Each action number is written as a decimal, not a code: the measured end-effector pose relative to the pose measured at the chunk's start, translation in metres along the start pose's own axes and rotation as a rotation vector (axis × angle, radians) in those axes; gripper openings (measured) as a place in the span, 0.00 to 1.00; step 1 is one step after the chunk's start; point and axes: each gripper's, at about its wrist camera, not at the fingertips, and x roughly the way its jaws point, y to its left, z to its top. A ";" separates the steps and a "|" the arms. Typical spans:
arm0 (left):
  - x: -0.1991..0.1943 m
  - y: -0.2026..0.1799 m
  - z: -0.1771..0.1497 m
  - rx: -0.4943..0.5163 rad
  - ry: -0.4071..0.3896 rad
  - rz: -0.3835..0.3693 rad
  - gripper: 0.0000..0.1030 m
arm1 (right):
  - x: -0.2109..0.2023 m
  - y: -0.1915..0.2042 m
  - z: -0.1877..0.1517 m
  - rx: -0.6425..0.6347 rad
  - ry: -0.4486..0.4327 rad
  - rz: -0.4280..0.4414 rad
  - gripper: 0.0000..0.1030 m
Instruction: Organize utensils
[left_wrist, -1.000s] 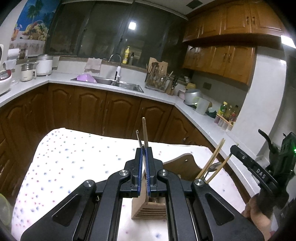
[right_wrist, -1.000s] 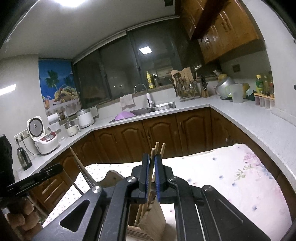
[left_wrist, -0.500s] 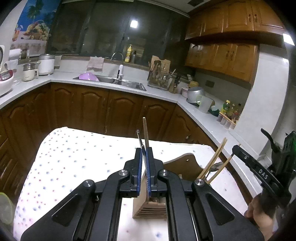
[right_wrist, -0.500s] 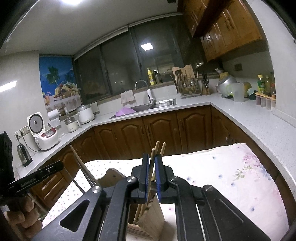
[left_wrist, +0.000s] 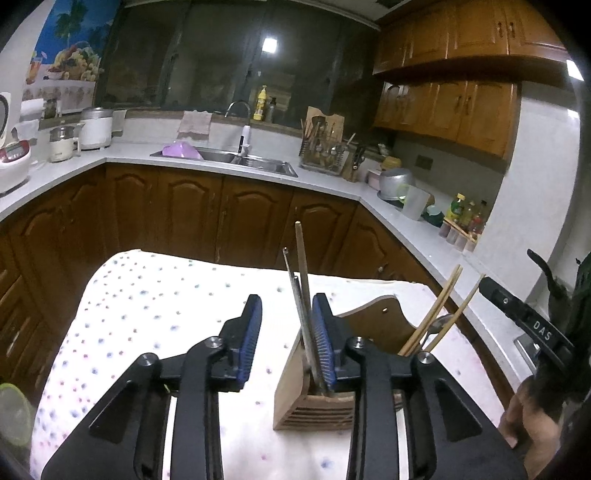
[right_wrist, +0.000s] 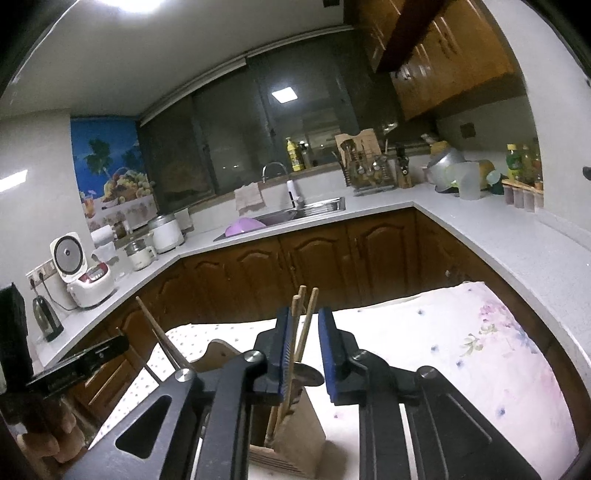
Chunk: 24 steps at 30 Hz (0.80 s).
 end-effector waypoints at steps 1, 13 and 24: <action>0.000 0.001 0.000 -0.002 0.000 0.001 0.33 | 0.000 -0.001 0.000 0.005 0.002 -0.003 0.19; -0.012 0.000 -0.005 0.003 -0.026 0.048 0.81 | -0.006 -0.005 -0.001 0.020 0.000 0.010 0.67; -0.036 0.008 -0.017 -0.015 -0.033 0.079 0.95 | -0.026 0.004 -0.006 -0.003 -0.007 0.019 0.79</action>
